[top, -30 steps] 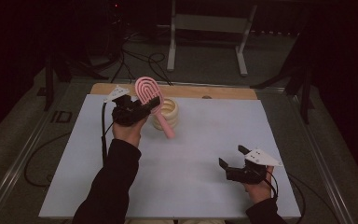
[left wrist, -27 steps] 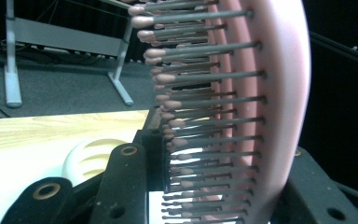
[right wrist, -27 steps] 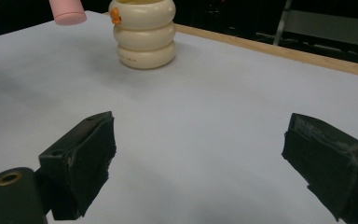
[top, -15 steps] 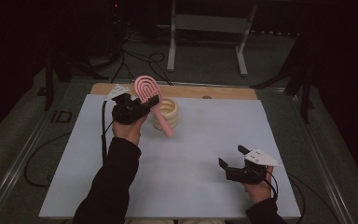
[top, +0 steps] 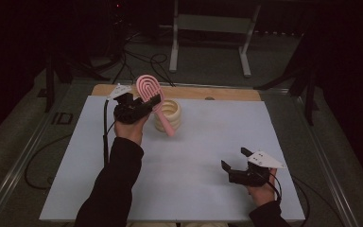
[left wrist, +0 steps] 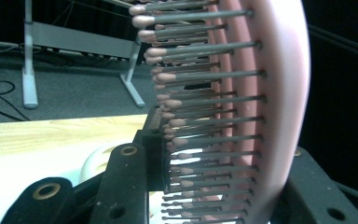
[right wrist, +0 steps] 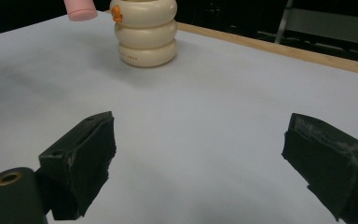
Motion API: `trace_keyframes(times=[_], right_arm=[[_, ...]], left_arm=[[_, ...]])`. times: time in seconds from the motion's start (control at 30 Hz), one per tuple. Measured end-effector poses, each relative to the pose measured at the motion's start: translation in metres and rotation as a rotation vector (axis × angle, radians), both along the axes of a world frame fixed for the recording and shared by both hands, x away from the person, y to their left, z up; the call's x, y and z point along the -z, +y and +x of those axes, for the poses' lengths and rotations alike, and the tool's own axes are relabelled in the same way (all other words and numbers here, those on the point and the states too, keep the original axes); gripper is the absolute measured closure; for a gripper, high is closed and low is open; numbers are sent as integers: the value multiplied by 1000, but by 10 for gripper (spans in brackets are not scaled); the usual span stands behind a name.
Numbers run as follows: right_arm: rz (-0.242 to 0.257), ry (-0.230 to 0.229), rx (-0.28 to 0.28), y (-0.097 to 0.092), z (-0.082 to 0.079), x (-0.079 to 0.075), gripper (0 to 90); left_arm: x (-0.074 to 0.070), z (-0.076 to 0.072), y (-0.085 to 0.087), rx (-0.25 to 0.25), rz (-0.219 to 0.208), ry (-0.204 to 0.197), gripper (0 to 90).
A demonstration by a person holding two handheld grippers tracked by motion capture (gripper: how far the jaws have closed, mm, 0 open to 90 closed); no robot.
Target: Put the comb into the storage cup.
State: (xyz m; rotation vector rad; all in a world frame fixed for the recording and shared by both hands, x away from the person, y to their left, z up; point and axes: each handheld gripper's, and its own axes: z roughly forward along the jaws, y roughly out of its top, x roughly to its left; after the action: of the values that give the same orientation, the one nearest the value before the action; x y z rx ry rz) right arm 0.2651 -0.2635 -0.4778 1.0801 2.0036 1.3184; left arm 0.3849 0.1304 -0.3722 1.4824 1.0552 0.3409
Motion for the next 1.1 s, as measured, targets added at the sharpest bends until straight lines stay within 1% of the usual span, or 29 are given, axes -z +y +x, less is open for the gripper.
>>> trace_keyframes(times=[0.37,0.57,0.6,0.83,1.1], right_arm=[[0,0,-2,0,0,0,89],[0,-1,-2,0,0,0,89],[0,-1,-2,0,0,0,89],[-3,0,-2,0,0,0,89],[-2,1,-5,1,0,1,89]], left_arm=[[-3,4,0,-8,8,-8,636],[-4,6,-1,-7,17,-9,636],[-6,7,-2,-7,26,-12,636],[-6,10,-3,-11,33,-13,635],[-5,14,-1,-26,20,-14,636]])
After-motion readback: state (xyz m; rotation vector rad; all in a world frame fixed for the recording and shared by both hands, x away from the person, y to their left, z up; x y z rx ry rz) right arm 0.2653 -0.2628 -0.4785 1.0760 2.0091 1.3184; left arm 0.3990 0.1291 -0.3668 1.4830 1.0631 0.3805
